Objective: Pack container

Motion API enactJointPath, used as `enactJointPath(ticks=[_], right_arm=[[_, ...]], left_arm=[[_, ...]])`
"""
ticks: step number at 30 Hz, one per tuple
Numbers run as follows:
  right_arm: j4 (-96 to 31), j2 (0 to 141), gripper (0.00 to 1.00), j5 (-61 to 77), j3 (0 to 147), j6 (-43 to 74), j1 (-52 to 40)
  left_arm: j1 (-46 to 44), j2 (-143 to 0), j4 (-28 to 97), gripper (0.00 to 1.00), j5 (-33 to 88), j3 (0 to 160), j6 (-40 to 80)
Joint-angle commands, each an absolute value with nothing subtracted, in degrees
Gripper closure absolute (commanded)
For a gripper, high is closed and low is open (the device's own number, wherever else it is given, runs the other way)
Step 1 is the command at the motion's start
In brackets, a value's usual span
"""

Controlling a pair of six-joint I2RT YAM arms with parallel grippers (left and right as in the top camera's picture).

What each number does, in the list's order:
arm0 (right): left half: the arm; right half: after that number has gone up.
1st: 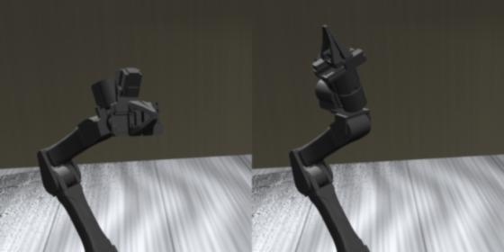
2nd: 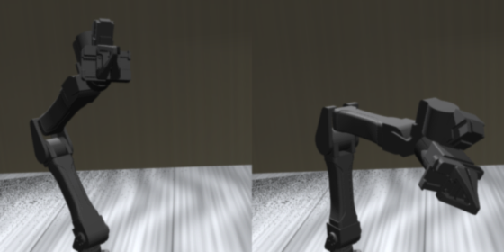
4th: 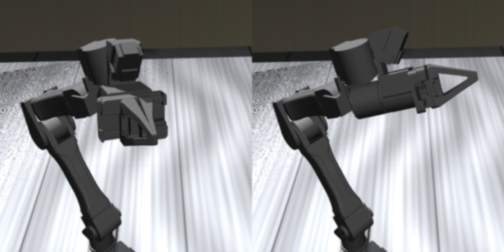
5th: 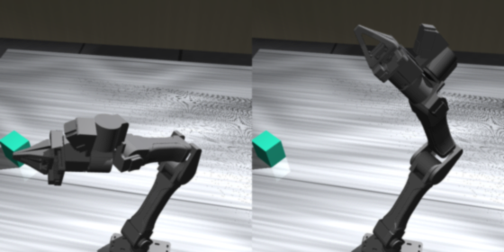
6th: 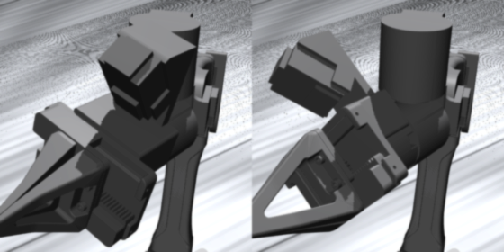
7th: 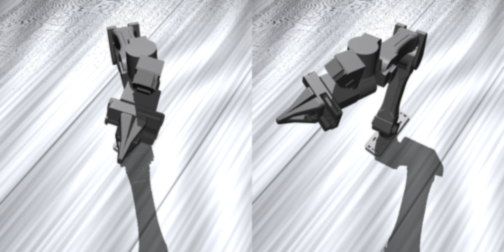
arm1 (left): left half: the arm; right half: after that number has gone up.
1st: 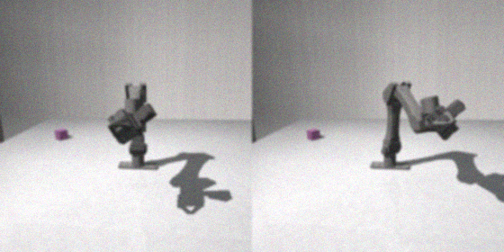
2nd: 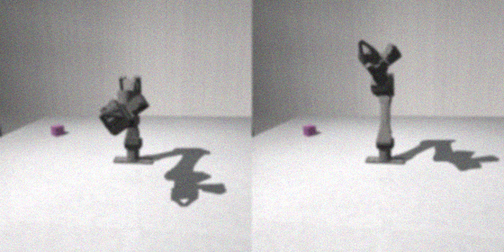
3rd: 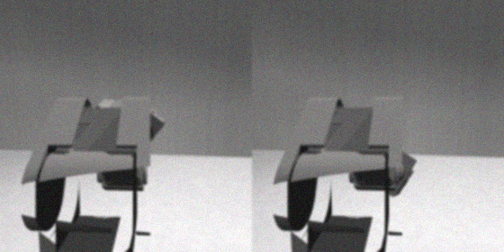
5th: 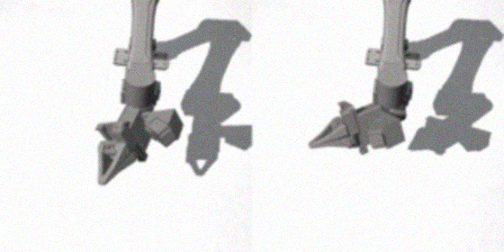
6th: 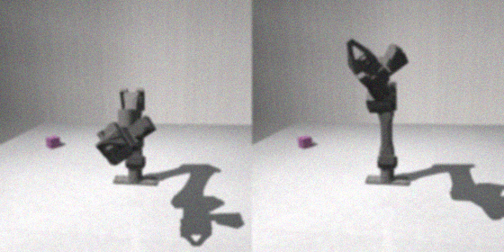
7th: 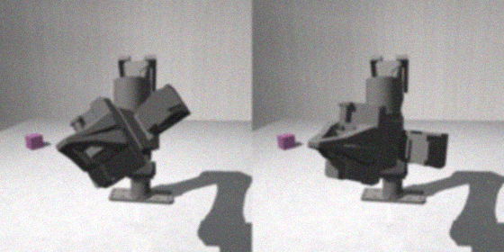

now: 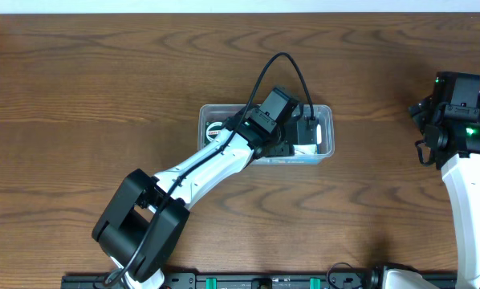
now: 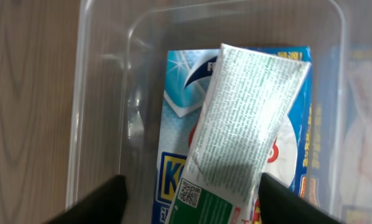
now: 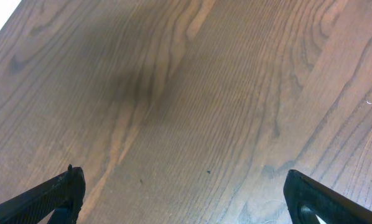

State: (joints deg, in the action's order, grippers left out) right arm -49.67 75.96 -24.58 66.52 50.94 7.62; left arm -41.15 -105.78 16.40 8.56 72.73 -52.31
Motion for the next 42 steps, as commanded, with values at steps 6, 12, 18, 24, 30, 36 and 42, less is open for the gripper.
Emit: enactJointPath(ticks=[6, 12, 18, 24, 30, 36, 42], right_arm=[[-49.7, 75.8, 0.01, -25.2, 66.7, 51.8, 7.9], [-49.7, 75.8, 0.01, -25.2, 66.7, 51.8, 7.9], [-49.7, 75.8, 0.01, -25.2, 66.7, 51.8, 7.9], [-49.7, 75.8, 0.01, -25.2, 66.7, 51.8, 7.9], [-49.7, 75.8, 0.01, -25.2, 66.7, 51.8, 7.9], [-49.7, 75.8, 0.01, -25.2, 66.7, 51.8, 7.9], [-49.7, 75.8, 0.01, -25.2, 66.7, 51.8, 7.9]], left_arm=[[-41.2, -100.1, 15.9, 0.09, 8.5, 73.8, -46.2], [-41.2, -91.0, 16.0, 0.02, 8.5, 73.8, -41.2], [-41.2, -80.7, 19.8, 0.02, 8.5, 73.8, -41.2], [-41.2, -70.9, 23.7, 0.02, 8.5, 73.8, -41.2], [-41.2, -65.1, 31.9, 0.02, 6.8, 73.8, -41.3], [-41.1, -62.4, 53.2, 0.02, 5.9, 73.7, -35.3], [-37.6, -62.5, 63.9, 0.02, 4.8, 73.1, -10.9]])
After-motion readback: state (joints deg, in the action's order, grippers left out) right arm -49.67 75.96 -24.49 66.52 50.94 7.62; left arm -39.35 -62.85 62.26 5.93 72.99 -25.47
